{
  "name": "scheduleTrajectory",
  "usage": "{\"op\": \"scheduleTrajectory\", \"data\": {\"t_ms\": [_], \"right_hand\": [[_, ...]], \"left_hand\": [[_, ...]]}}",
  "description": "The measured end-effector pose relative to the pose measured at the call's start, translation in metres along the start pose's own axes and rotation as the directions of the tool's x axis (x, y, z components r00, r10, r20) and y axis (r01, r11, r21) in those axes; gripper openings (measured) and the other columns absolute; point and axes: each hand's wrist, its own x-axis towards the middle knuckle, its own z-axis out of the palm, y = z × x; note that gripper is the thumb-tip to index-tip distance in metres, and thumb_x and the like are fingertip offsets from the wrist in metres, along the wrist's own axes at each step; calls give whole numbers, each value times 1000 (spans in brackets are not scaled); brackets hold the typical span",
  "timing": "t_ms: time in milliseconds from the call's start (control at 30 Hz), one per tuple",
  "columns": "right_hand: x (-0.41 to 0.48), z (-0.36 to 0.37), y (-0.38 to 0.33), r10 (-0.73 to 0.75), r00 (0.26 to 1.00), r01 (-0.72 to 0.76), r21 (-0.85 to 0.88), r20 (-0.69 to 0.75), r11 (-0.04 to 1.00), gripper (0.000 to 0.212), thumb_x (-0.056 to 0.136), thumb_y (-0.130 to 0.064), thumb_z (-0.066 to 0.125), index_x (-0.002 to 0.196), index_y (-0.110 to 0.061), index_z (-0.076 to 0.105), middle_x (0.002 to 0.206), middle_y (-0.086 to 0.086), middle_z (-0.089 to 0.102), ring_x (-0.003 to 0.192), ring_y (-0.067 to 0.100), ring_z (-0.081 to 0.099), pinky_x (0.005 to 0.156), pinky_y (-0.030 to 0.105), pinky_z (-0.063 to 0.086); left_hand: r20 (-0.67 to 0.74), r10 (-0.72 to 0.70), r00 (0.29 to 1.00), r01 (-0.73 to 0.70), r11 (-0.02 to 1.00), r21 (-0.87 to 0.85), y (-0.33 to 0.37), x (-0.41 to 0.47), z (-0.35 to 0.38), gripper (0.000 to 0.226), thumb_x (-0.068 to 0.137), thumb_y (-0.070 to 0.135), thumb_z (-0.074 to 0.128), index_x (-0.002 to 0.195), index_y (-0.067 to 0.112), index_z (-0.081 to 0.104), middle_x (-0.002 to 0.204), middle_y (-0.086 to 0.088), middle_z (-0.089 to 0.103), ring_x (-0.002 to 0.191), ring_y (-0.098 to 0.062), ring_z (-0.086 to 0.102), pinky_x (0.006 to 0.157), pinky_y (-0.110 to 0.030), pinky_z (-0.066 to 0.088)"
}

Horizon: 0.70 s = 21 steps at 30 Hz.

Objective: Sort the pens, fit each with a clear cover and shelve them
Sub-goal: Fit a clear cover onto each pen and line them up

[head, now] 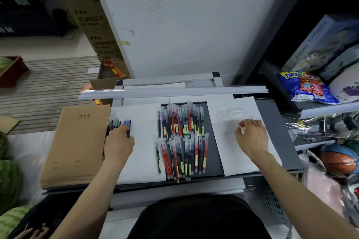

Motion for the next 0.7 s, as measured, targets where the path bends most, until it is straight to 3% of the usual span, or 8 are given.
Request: {"op": "scheduleTrajectory", "data": {"t_ms": [133, 200, 300, 400, 500, 567, 700], "right_hand": [[-10, -8, -23, 46, 997, -65, 339, 64, 939, 16, 96, -21, 64, 109, -13, 69, 95, -3, 71, 89, 15, 65, 73, 19, 46], [-18, -17, -36, 82, 990, -126, 487, 111, 864, 19, 99, -21, 62, 117, -21, 67, 93, -8, 72, 81, 5, 66, 68, 6, 42], [-29, -26, -49, 56, 983, -156, 632, 175, 759, 25, 101, -20, 59, 124, -28, 67, 89, -9, 74, 84, 7, 69, 78, 16, 52], [-37, -32, -60, 33, 970, -215, 788, 240, 577, 25, 102, -14, 59, 121, -26, 70, 88, 0, 75, 81, 16, 72, 84, 32, 58], [-43, -40, -71, 28, 952, -292, 878, 304, 379, 19, 101, -9, 63, 116, -18, 71, 86, 13, 74, 74, 20, 68, 80, 34, 57], [-47, -43, -77, 24, 933, -353, 898, 359, 263, 19, 101, -6, 63, 116, -14, 70, 84, 14, 73, 73, 20, 65, 80, 35, 54], [-51, -52, -88, -16, 920, -383, 906, 392, 180, 26, 102, -3, 59, 118, -17, 74, 86, 16, 71, 75, 22, 61, 76, 35, 54]], "left_hand": [[11, 21, 1000, -22, 993, 119, 3, 7, 7, 10, 93, 15, 64, 88, 9, 60, 81, -9, 62, 71, -30, 57, 55, -36, 45], [24, -1, 1000, -2, 991, 133, 5, 8, 9, 10, 91, 15, 63, 85, 7, 61, 79, -11, 62, 70, -32, 57, 57, -37, 48], [41, -23, 999, 19, 995, 96, 12, 3, 7, 15, 84, 16, 65, 77, 6, 57, 75, -13, 64, 68, -35, 60, 57, -38, 55], [36, 7, 999, -6, 999, -37, 28, -11, 0, 23, 82, 19, 66, 68, 14, 48, 65, -5, 58, 58, -24, 55, 51, -34, 46], [61, 58, 996, -48, 985, -165, 53, -32, -12, 9, 90, 26, 64, 84, 19, 62, 78, 2, 63, 65, -14, 58, 57, -30, 44], [110, 106, 988, -74, 962, -263, 72, -50, -19, 11, 98, 24, 59, 89, 19, 63, 76, -2, 66, 62, -13, 58, 53, -24, 42], [254, 220, 942, -53, 843, -535, 106, -89, -28, 18, 106, 23, 49, 97, 23, 64, 64, 0, 59, 43, -5, 39, 42, -17, 32]]}}
